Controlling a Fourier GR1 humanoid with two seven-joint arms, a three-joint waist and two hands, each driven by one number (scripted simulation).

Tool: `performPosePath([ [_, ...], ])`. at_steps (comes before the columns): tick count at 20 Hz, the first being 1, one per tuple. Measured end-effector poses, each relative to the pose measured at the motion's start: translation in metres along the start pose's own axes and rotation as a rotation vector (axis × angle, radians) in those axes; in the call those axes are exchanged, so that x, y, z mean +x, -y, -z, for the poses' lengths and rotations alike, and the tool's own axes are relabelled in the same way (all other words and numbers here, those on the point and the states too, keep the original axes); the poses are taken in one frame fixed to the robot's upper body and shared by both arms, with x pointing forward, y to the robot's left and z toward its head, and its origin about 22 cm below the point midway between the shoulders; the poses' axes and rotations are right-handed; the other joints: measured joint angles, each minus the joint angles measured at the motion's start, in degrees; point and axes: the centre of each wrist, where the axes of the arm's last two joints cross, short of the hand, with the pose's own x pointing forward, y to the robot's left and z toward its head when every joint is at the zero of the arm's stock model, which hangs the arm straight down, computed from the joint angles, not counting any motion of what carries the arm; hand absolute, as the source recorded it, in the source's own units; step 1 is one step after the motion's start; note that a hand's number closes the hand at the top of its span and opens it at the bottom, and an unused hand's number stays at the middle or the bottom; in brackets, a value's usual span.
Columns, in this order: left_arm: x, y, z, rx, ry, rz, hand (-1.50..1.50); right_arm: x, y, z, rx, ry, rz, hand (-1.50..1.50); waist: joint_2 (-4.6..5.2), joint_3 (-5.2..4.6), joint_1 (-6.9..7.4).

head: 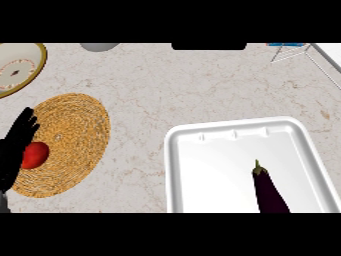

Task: Pick the bell pepper from the tray and place it in the tiered shelf

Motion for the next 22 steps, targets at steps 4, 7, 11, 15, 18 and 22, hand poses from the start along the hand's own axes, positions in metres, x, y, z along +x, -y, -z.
performPosePath([
  [4,-0.001,-0.002,0.003,0.004,0.002,0.006,0.00,-0.009,-0.005,0.013,0.012,-0.005,-0.053,-1.50,-0.11,0.00,-0.21],
  [7,0.001,-0.002,0.005,-0.002,-0.008,0.004,0.00,-0.013,-0.006,0.018,0.015,0.007,-0.049,-1.50,-0.08,-0.05,-0.23],
  [11,0.002,-0.002,0.006,-0.005,-0.013,0.004,0.00,-0.018,-0.014,0.020,0.004,0.022,0.018,-1.50,-0.06,-0.06,-0.12],
  [15,0.001,-0.002,0.003,-0.010,-0.008,0.008,0.00,-0.016,-0.005,0.027,0.006,0.001,0.138,-1.50,-0.02,-0.05,0.22],
  [18,0.001,-0.004,0.002,-0.004,-0.010,0.006,0.00,-0.016,0.002,0.026,0.029,-0.021,0.244,-1.50,-0.13,-0.08,-0.09],
  [22,-0.001,-0.004,-0.002,0.004,-0.018,0.009,0.00,-0.020,0.013,0.023,0.046,-0.028,0.374,-1.50,-0.36,-0.06,-0.60],
])
